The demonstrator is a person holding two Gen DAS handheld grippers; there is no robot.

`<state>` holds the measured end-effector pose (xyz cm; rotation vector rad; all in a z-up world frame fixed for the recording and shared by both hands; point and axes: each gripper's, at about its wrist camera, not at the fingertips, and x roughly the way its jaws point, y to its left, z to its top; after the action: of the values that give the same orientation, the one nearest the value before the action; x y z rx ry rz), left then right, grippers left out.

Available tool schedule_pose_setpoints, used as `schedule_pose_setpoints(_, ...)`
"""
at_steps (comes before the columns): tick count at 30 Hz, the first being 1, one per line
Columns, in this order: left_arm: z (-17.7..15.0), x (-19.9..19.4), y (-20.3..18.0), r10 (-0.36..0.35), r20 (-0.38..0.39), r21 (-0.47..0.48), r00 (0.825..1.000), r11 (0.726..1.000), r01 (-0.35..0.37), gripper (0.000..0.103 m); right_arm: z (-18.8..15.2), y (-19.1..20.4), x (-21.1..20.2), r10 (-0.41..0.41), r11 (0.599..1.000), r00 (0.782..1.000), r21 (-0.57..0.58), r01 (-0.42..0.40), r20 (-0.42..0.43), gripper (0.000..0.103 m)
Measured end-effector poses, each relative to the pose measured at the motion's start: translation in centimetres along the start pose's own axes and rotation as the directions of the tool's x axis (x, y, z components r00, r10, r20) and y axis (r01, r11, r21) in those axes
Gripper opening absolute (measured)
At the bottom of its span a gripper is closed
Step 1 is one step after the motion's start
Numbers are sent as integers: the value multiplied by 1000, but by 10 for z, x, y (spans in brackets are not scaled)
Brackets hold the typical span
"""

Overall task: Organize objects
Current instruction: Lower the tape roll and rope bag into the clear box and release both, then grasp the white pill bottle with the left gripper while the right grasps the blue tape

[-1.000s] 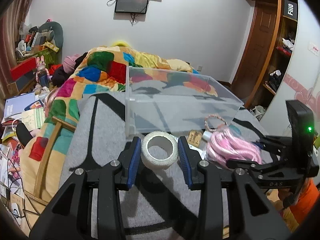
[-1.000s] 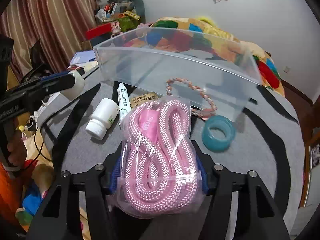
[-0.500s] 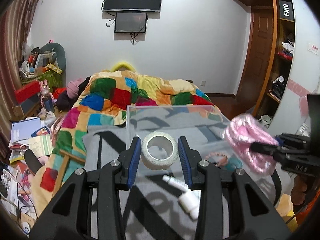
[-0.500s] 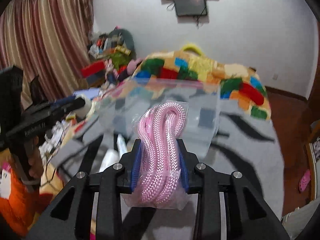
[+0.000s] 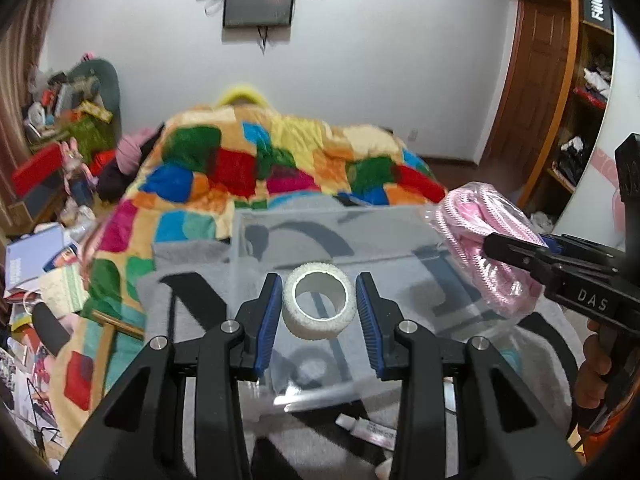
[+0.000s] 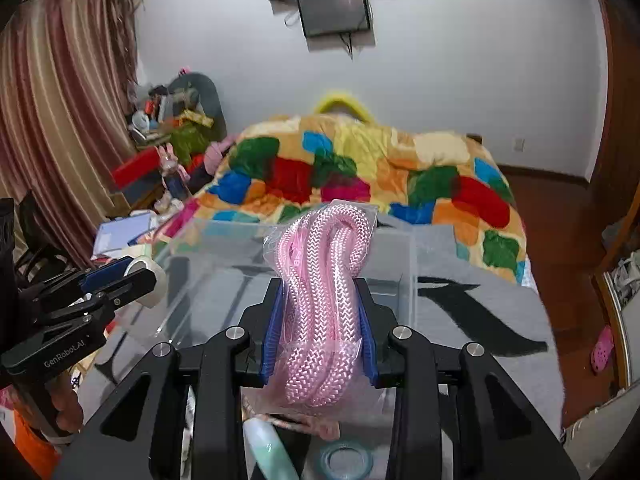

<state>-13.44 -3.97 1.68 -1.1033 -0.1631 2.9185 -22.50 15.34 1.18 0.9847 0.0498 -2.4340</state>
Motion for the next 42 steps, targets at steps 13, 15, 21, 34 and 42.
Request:
schedule_pose_setpoints(13, -9, 31, -16, 33, -100, 74, 994, 997, -26, 46, -13, 12, 30, -40, 996, 990, -90, 28, -139, 34)
schedule_pose_setpoints(15, -10, 27, -17, 31, -93, 73, 995, 997, -25, 56, -13, 14, 22, -41, 994, 992, -107, 28, -122, 36)
schedule_pose_setpoints(21, -9, 3, -21, 24, -61, 77, 998, 997, -19, 79, -16, 22, -14, -28, 992, 998, -128, 21, -50, 59)
schedule_pose_setpoints(34, -34, -46, -32, 51, 8, 91, 999, 995, -51, 100, -49, 17, -69, -79, 987, 995, -136, 86, 56, 80)
schedule_pose_setpoints(42, -66, -45, -35, -15, -61, 64, 998, 998, 19, 102, -82, 4, -66, -89, 988, 996, -124, 89, 3, 81)
